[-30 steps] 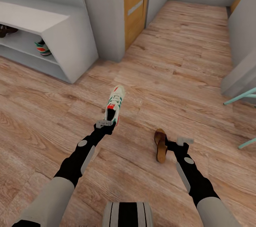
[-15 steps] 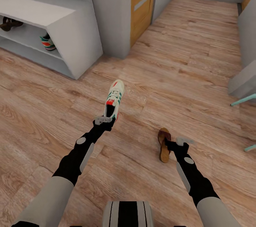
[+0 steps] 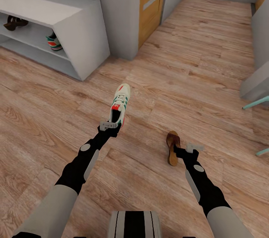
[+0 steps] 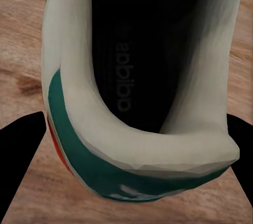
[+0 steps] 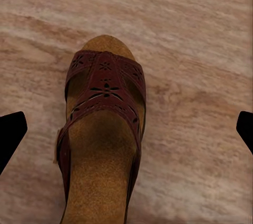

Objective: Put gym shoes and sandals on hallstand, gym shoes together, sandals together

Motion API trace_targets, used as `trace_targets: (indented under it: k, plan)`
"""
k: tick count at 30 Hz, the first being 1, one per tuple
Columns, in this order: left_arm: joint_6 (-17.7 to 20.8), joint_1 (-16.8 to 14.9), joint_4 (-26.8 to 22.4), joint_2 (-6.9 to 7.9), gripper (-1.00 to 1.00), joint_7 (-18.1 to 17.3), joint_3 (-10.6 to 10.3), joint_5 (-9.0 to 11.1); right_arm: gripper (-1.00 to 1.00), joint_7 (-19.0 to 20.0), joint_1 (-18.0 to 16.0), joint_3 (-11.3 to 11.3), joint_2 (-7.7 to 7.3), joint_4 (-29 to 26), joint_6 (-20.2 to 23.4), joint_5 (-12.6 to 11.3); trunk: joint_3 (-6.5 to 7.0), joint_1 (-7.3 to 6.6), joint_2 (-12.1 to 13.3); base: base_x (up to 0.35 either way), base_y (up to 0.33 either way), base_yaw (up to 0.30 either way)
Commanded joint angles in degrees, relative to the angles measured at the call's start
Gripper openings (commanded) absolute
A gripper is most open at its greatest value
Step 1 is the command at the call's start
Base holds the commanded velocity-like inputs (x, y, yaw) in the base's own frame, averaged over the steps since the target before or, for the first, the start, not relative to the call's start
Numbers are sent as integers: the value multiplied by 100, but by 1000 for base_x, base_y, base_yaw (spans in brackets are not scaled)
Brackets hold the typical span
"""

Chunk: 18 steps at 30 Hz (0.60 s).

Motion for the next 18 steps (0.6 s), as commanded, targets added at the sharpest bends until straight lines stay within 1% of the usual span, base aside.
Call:
trace_targets:
  k: [1, 8, 11, 13, 18]
  plan:
    - [4, 0, 3, 0, -100, -13, -1, 56, 100, -23, 0, 11, -3, -10, 21, -59, -3, -1, -1, -14, 0, 0]
    - [6, -4, 10, 9, -100, -13, 0, 48, 100, -23, 0, 11, -3, -18, 21, -59, -5, -1, -1, -4, 0, 7]
    - [12, -1, 11, 15, -100, -13, 2, 50, 100, -23, 0, 11, -3, -19, 21, -60, -18, -1, -1, 0, 0, 118]
    - [90, -1, 11, 17, -100, -13, -1, 52, 100, -23, 0, 11, -3, -18, 21, -60, -75, 4, -4, 0, 0, 177]
    - [143, -4, 12, 15, -100, -13, -1, 53, 100, -23, 0, 11, -3, -19, 21, -59, -221, 17, -11, 0, 0, 187]
